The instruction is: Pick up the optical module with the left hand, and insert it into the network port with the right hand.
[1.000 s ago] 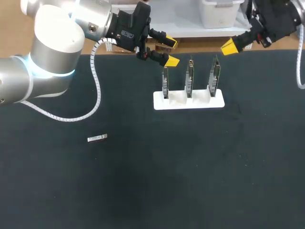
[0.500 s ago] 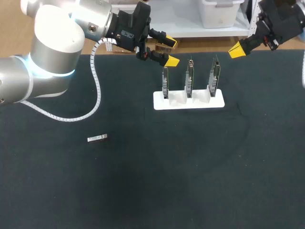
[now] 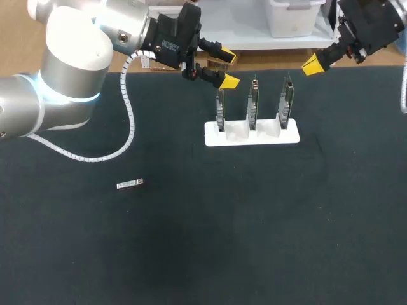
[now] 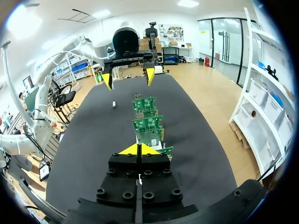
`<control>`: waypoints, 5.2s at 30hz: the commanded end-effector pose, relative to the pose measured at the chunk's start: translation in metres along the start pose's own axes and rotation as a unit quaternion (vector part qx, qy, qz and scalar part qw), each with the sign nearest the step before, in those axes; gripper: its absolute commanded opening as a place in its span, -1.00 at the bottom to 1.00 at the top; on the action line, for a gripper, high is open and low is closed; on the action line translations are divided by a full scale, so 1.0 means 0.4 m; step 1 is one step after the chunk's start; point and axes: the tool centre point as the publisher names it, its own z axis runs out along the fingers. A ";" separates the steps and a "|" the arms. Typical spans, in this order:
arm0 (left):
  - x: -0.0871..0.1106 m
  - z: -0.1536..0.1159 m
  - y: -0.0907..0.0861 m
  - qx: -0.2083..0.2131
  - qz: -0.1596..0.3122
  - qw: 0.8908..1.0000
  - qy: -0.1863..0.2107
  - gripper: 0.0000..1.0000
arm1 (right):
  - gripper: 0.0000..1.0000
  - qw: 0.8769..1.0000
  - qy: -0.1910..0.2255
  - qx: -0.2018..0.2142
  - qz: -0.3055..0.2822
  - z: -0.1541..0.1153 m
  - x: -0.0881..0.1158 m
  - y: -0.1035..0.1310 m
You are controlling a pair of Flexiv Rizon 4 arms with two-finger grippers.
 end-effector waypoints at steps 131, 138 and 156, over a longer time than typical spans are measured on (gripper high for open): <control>0.390 -0.310 -0.359 -0.085 -0.082 0.864 0.490 1.00 | 1.00 1.000 -0.006 0.003 -0.002 0.011 0.000 0.024; 0.452 -0.337 -0.386 -0.085 -0.061 0.862 0.496 1.00 | 1.00 1.000 -0.006 0.003 -0.002 0.011 0.000 0.024; 0.613 -0.384 -0.411 -0.100 -0.099 0.844 0.518 1.00 | 1.00 1.000 -0.006 0.003 -0.002 0.011 0.000 0.024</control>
